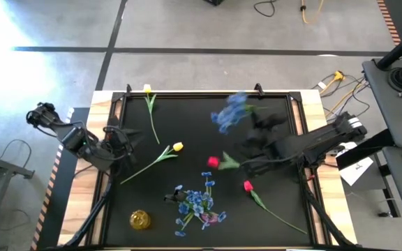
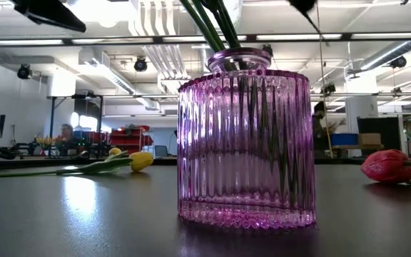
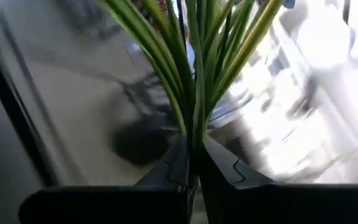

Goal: Sort flowers into vase by color
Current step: Put the blue flowers into the violet vase

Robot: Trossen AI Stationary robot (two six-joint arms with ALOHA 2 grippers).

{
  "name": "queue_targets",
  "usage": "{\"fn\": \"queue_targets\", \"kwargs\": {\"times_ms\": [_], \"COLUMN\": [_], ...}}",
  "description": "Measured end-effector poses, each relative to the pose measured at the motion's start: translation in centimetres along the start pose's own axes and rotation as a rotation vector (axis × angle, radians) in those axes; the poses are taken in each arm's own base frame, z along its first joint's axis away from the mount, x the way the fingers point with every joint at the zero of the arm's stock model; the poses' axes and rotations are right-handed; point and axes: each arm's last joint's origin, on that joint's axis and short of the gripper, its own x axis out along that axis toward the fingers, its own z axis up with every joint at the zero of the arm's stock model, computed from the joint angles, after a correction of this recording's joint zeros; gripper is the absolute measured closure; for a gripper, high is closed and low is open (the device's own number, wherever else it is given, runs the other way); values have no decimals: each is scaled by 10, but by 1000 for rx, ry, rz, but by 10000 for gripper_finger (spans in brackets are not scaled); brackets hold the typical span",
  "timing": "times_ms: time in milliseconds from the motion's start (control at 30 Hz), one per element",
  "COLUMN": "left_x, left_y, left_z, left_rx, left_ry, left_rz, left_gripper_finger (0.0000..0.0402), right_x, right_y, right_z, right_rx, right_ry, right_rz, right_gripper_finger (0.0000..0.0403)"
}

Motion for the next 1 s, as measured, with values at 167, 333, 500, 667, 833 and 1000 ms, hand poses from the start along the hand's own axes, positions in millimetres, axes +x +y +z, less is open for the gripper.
{"fn": "queue_targets", "kwargs": {"times_ms": [167, 333, 500, 667, 833, 1000], "left_x": [-5, -7, -6, 1, 2, 2], "left_y": [9, 13, 18, 16, 9, -3], "left_z": [14, 34, 58, 78, 86, 87], "left_rx": [-17, -175, -306, -368, -354, -352], "left_ry": [-23, -99, -187, -283, -318, -274], "left_rz": [12, 11, -73, -261, -491, -768], "left_gripper_finger": [284, 277, 266, 245, 228, 232], "right_x": [4, -1, -12, -17, -39, -77], "right_y": [-20, -39, -53, -63, -58, -44], "right_z": [-14, -14, 14, 56, 88, 101], "right_rx": [471, 821, 964, 1011, 997, 939], "right_ry": [118, 203, 112, -142, -491, -675], "right_rz": [99, 225, 433, 750, 1043, 1193], "right_gripper_finger": [390, 390, 390, 390, 390, 390]}}
